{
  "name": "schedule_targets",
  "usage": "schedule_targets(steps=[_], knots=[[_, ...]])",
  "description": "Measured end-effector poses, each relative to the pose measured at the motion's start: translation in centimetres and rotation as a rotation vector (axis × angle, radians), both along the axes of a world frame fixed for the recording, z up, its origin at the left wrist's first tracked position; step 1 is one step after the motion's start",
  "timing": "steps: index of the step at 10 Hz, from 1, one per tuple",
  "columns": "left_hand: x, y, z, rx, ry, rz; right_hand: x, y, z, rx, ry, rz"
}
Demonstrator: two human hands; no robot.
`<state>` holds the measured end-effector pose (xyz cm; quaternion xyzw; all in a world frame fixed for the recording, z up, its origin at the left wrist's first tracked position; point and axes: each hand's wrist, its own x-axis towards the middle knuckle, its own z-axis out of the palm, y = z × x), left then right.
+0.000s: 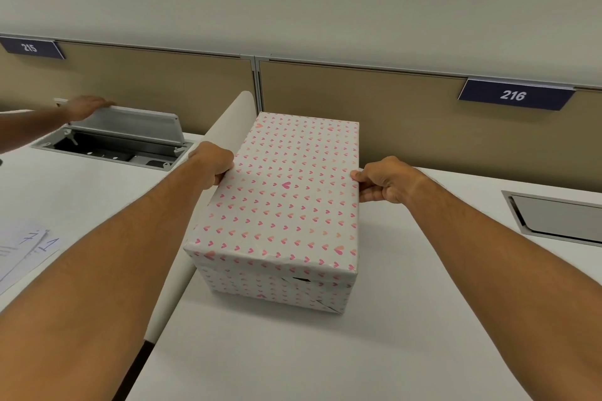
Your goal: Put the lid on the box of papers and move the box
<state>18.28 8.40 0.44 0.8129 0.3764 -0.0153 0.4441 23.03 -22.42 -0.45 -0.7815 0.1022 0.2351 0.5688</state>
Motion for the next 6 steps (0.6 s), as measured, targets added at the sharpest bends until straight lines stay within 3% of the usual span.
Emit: schedule_targets(steps=[4,6], knots=[[-0.6,0.0,-0.2,0.021,-0.063,0.005,-1.1,-0.2,-0.1,0.012,-0.034,-0.012],[-2.0,-1.3,0.4,0.148,-0.147,0.034,-2.6,-0.8,0.2,-0.059,-0.187,-0.065]])
